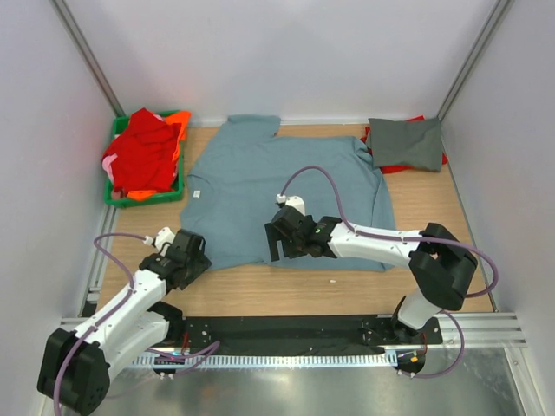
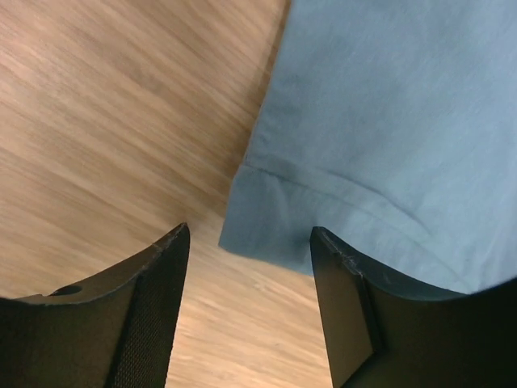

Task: Fold and stack the t-shirts
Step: Flatten the tshirt out

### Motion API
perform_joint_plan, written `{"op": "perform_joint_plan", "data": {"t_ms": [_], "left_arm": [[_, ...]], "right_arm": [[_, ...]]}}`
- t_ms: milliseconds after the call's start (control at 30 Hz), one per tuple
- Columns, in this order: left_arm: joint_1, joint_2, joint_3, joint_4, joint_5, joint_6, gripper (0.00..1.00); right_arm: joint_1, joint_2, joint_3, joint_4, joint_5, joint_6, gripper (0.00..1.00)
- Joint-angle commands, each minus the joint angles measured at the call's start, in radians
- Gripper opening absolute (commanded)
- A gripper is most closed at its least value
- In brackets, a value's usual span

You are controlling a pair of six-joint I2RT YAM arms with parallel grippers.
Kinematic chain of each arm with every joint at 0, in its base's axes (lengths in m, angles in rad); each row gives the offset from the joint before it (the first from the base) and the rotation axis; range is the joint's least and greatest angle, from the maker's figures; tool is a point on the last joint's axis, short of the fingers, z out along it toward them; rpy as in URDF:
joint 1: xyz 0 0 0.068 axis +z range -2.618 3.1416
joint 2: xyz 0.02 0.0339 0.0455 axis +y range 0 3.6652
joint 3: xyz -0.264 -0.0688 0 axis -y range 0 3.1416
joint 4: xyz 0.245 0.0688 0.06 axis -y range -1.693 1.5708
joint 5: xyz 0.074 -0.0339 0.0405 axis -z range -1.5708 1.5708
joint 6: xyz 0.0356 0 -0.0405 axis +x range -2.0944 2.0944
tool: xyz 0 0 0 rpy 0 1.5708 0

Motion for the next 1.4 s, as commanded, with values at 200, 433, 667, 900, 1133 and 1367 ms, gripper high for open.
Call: {"op": "perform_joint_plan", "data": {"t_ms": [200, 433, 667, 900, 1133, 1367], "left_arm": [[-0.004, 0.037, -0.001, 0.134, -0.108, -0.003, 0.49], [-0.003, 0.069, 0.048, 0.159, -0.133, 0.053, 0.0], [-0.03, 0.113, 0.41, -0.073, -0.163, 0.202, 0.0], [-0.024, 0.613, 0.847, -0.152, -0.091, 0.358, 0.46], [0.023, 0.959, 1.122, -0.248, 0.071, 0.397, 0.89], [0.039, 0.617, 1.035, -0.297, 0.007, 0.417, 0.95]], "right_arm": [[0.001, -0.115, -0.035, 0.003, 0.01, -0.016, 0.91], [0.001, -0.141, -0.062, -0.004, 0.01, -0.008, 0.91], [0.001, -0.192, -0.065, -0.053, 0.05, 0.004, 0.91], [-0.002, -0.178, 0.017, -0.119, 0.074, -0.011, 0.92], [0.007, -0.222, 0.062, -0.127, -0.079, -0.034, 0.92], [0.108, -0.112, 0.172, -0.095, -0.11, -0.034, 0.88]]}}
